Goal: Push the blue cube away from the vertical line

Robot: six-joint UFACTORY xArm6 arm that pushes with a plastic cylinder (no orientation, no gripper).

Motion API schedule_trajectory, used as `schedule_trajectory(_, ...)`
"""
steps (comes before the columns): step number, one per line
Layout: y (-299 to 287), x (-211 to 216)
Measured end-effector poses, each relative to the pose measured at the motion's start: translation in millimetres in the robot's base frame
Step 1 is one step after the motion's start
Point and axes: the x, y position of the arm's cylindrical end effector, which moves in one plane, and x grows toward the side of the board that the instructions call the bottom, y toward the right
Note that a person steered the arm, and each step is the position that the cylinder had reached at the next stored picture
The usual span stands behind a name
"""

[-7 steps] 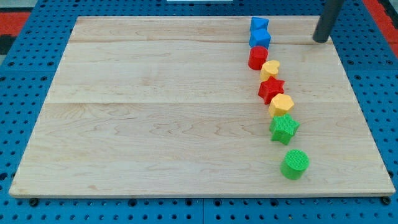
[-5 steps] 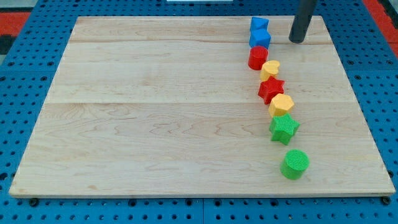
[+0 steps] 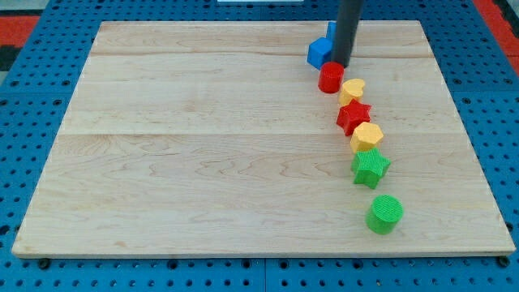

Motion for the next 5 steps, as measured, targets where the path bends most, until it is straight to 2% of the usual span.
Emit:
schedule_trajectory(1, 53, -3)
schedule_trajectory(2, 64, -39)
schedule_trajectory(3, 19, -51)
schedule_trajectory(5, -99, -26)
